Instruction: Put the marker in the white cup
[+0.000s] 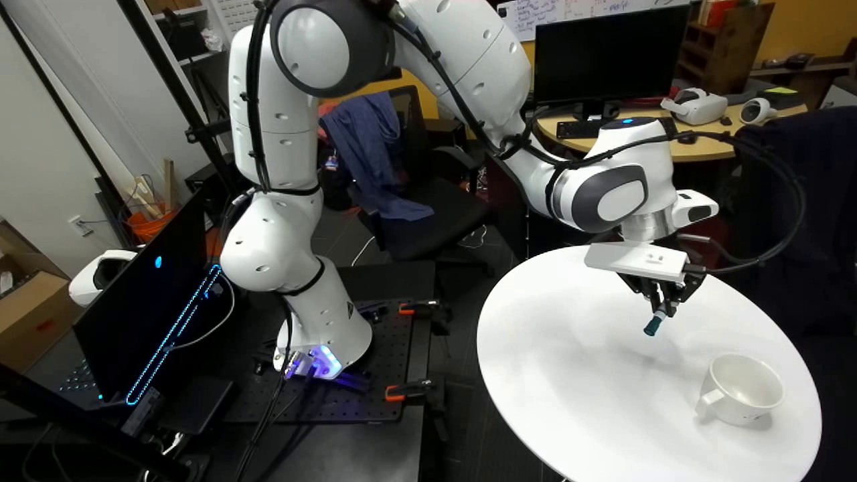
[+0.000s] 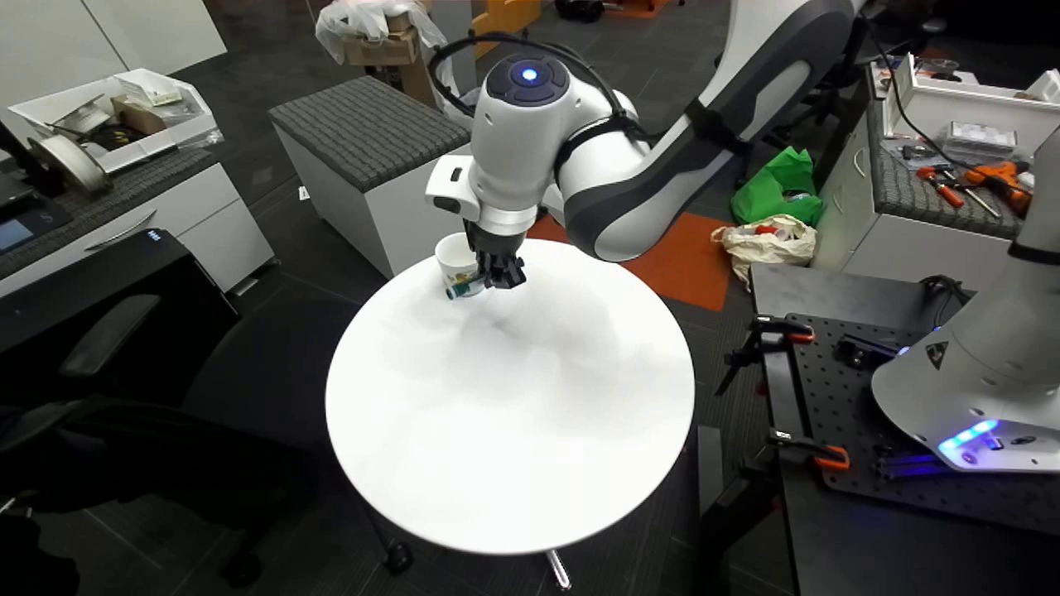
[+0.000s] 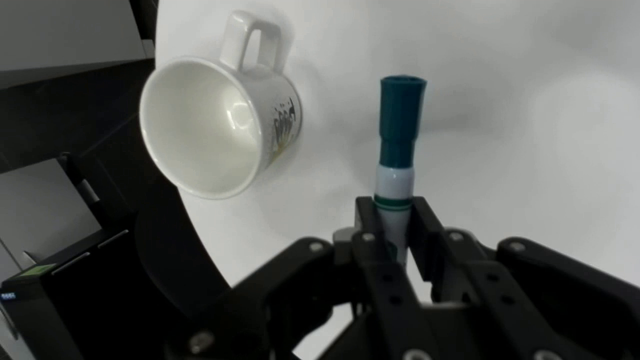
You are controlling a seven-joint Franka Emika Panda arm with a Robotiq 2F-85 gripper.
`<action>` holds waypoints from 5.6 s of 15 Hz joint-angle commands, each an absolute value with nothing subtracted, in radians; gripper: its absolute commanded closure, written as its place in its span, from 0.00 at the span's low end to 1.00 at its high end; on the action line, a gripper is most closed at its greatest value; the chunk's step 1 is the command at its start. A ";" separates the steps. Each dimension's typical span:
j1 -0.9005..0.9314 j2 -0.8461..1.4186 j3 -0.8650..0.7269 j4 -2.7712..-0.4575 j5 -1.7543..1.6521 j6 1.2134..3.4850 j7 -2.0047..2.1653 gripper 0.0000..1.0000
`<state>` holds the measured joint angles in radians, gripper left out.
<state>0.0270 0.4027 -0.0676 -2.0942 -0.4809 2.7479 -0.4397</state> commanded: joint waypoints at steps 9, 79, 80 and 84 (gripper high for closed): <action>0.071 0.300 -0.169 -2.115 -0.742 2.664 -0.156 0.95; 0.036 0.844 -0.028 -1.462 -1.178 2.050 -0.671 0.95; 0.037 0.843 -0.025 -1.463 -1.174 2.042 -0.680 0.67; 0.042 0.838 -0.023 -1.470 -1.176 2.023 -0.677 0.32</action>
